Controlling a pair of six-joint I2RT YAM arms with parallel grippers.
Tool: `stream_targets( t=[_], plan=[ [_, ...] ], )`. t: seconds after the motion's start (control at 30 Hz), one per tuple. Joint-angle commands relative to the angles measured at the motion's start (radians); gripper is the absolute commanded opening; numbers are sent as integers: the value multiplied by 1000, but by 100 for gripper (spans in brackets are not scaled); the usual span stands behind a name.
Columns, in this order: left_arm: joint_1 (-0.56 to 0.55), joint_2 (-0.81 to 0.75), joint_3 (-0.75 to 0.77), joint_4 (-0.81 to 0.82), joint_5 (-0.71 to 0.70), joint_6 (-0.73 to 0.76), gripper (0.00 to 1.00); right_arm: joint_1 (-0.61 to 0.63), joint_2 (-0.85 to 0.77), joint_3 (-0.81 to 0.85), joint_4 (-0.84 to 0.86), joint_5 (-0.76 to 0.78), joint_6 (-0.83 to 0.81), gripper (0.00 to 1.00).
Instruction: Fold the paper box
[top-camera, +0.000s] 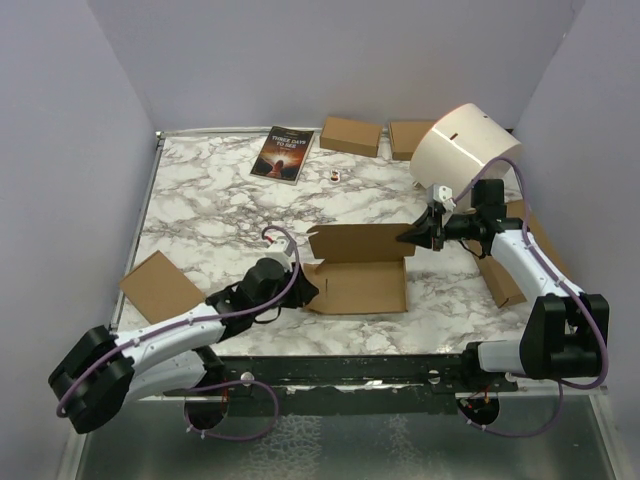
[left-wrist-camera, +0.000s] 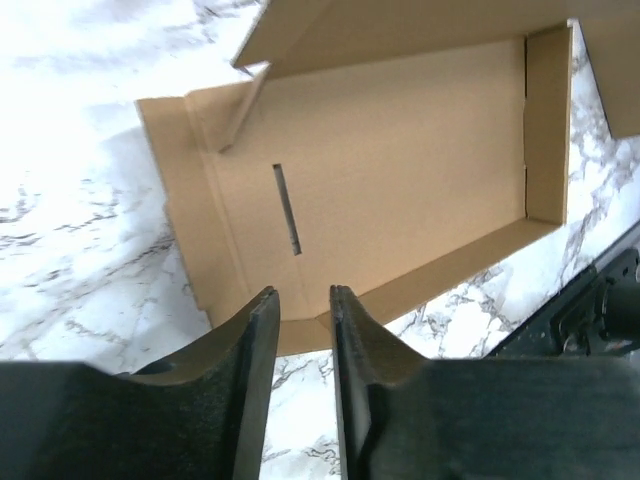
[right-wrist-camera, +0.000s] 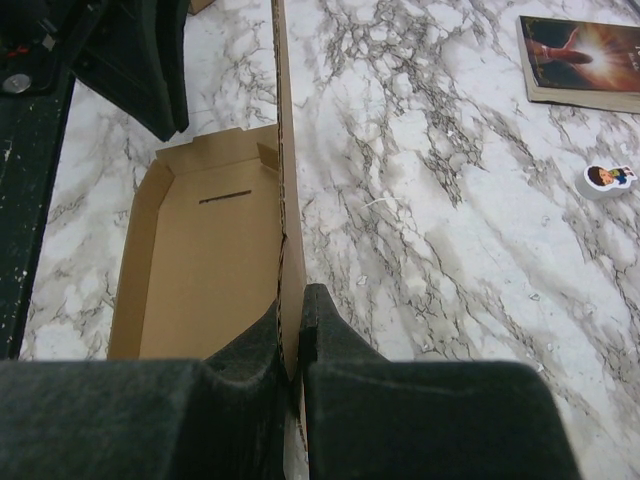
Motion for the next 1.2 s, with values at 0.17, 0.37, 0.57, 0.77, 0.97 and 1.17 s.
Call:
stream_targets(
  t=[0.17,0.37,0.57,0.77,0.97,1.17],
  plan=[
    [112,-163,-60,-103,-89,121,58,3,4,12,6,5,11,1],
    [237,-53,-86,43,103,111,57,3,4,10,6,2,11,1],
    [242,73,-78,154,209,81,48,3,4,9,6,0,10,1],
    [242,137,-89,227,251,53,29,3,8,9,6,-4,6,1],
    [242,174,-85,276,308,18,6,3,8,8,6,-9,8,1],
    [242,168,-75,279,319,-38,2,3,9,8,6,-16,8,1]
  ],
)
